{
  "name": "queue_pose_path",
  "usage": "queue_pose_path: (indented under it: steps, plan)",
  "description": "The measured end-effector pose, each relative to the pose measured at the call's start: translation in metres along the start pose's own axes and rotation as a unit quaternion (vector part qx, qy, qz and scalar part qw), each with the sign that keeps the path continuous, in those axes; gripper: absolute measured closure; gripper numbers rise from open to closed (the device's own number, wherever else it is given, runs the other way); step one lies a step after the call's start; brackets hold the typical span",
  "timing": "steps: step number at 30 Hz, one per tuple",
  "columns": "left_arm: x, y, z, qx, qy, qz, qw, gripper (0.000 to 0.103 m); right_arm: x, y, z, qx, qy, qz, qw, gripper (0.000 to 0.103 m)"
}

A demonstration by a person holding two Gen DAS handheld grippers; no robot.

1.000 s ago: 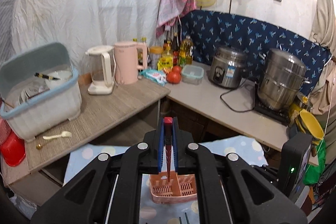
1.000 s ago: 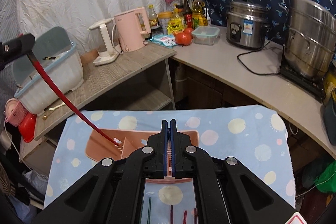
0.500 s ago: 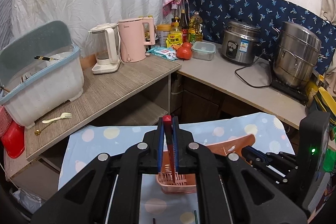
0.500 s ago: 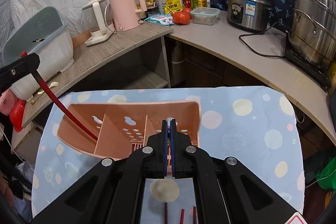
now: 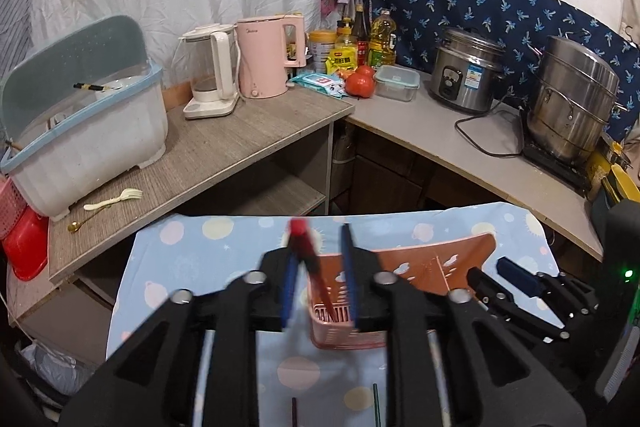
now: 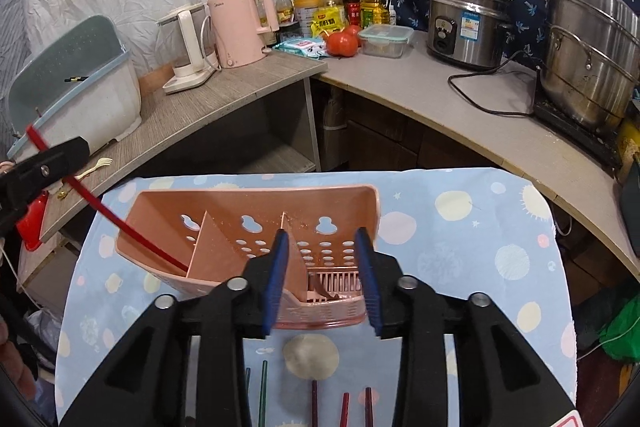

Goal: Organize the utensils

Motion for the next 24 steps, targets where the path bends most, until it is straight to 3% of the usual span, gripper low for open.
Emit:
queue_pose_path:
  steps: [2, 5, 14, 24]
  plan:
    - [0.006, 0.006, -0.002, -0.007, 0.010, 0.008, 0.9999, 0.053, -0.001, 0.007, 0.000, -0.005, -0.003, 0.001, 1.000, 0.066]
    - [0.015, 0.018, -0.003, -0.020, 0.018, 0.011, 0.9996, 0.045, -0.002, 0.021, -0.002, -0.016, -0.007, 0.001, 1.000, 0.061]
    - [0.046, 0.054, -0.019, -0.029, 0.034, 0.023, 0.9987, 0.041, -0.003, 0.072, -0.022, -0.040, -0.018, 0.005, 0.999, 0.058]
    - [0.066, 0.092, -0.086, -0.005, 0.032, 0.031, 0.9990, 0.041, 0.001, 0.124, -0.083, -0.037, -0.020, -0.013, 0.999, 0.058]
Point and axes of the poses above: each gripper's, at about its wrist camera, not at the fingertips, and y roughly against the way its jaws point, x to its left, z to its top, the point moved 1 cm from there along -y, roughly the way its jaws point, and after that the axes turned 11 degrees about z, right-handed, at the moved point
